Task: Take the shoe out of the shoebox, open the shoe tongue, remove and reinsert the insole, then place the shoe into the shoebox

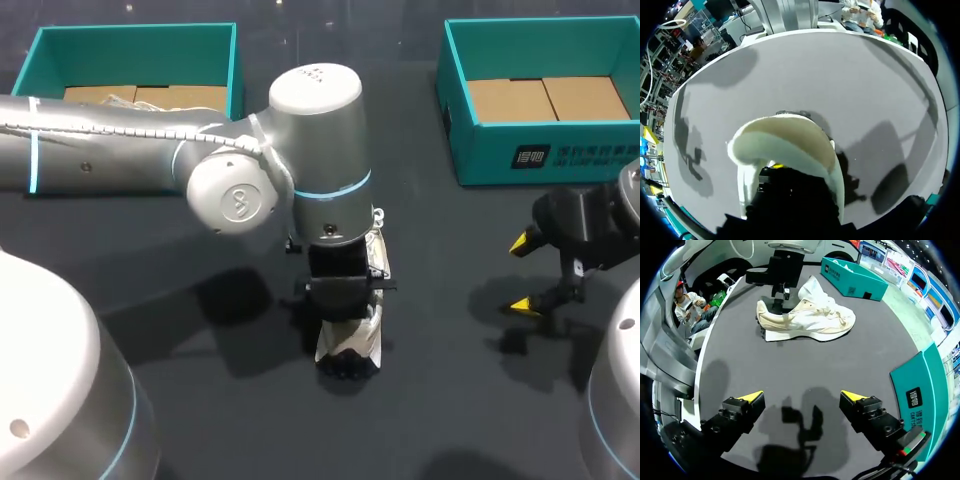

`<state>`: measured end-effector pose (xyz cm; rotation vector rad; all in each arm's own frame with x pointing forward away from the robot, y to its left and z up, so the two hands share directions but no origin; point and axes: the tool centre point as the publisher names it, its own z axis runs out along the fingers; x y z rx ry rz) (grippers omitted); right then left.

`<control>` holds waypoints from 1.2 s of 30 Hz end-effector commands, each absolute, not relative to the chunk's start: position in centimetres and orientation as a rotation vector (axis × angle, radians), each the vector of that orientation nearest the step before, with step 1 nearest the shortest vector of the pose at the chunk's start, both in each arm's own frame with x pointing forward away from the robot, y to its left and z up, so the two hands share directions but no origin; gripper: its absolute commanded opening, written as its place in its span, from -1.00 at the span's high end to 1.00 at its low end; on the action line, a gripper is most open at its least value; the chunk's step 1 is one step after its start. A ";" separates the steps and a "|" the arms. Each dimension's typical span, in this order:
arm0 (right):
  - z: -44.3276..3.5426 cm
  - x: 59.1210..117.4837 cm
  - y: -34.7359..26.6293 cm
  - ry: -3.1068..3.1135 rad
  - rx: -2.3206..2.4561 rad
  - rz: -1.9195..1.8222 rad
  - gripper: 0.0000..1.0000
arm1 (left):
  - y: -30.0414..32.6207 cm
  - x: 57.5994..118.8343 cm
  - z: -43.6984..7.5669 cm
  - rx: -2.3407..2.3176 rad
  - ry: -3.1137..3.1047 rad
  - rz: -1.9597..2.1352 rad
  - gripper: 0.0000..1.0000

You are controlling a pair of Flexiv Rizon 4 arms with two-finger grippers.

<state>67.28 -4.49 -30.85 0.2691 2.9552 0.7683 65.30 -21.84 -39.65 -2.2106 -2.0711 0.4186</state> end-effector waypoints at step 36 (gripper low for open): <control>-30.9 67.1 -4.5 2.954 0.269 0.765 -1.00 | -21.9 66.9 -38.1 -2.344 -2.095 0.203 1.00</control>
